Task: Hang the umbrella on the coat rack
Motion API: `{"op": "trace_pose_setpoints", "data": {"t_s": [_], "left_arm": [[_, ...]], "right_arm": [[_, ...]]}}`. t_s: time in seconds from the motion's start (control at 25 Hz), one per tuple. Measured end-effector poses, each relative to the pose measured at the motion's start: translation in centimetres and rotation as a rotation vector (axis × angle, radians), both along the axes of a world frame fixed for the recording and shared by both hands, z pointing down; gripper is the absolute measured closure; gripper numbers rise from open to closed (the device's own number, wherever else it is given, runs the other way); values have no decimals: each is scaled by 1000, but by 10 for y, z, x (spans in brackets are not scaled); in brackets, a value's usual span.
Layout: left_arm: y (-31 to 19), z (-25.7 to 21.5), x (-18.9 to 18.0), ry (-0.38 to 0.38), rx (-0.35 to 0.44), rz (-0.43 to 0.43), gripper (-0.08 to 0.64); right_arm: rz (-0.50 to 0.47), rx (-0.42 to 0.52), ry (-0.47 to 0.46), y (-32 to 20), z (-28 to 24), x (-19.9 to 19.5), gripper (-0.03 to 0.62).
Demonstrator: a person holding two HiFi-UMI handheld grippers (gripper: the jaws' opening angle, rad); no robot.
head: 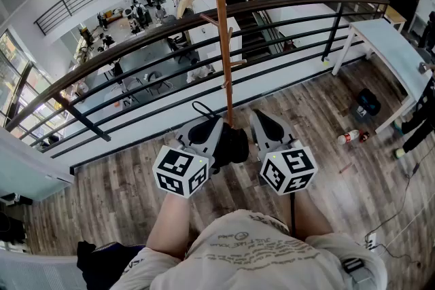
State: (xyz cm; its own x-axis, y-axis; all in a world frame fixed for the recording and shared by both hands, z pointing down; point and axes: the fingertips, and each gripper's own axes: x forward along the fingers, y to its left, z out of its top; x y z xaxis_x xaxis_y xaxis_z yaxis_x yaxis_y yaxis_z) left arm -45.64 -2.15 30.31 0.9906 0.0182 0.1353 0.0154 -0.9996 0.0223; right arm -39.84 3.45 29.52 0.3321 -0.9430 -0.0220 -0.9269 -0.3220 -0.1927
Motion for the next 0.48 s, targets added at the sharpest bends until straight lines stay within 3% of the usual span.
{"op": "trace_pose_setpoints", "data": {"t_s": [0.48], "left_arm": [[17,4,19,-12,-5,-16,557]], "right_arm": [[-16,13,-11,20,2,18,591]]}}
